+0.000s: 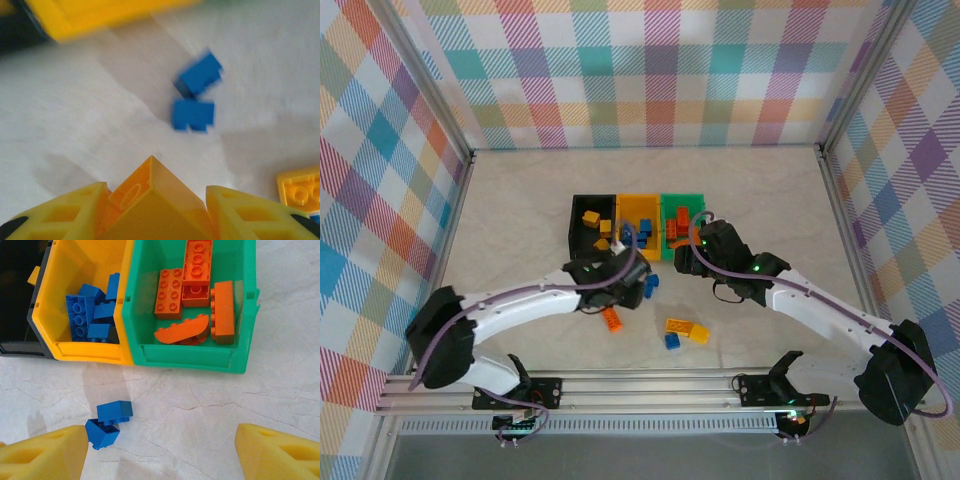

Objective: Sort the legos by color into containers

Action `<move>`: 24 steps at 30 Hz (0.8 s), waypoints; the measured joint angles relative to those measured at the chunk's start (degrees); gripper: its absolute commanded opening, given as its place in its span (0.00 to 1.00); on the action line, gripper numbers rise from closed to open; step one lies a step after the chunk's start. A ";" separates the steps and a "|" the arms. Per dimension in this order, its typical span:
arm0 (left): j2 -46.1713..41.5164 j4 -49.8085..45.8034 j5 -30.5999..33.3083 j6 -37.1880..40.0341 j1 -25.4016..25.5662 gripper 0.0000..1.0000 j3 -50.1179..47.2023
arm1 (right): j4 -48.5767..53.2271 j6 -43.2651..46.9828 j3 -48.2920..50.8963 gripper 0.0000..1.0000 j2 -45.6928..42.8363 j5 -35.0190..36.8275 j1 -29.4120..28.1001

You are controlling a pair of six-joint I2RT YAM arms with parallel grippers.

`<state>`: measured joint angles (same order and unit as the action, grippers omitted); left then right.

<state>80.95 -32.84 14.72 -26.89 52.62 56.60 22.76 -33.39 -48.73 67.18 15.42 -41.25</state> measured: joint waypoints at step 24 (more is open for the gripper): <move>23.28 1.42 9.73 6.45 -22.91 0.85 23.93 | 2.84 -1.36 1.09 0.80 -1.07 -3.10 0.04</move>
<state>104.22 -31.42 24.45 -20.45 29.71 80.53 25.61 -34.74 -47.64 66.11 12.32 -41.21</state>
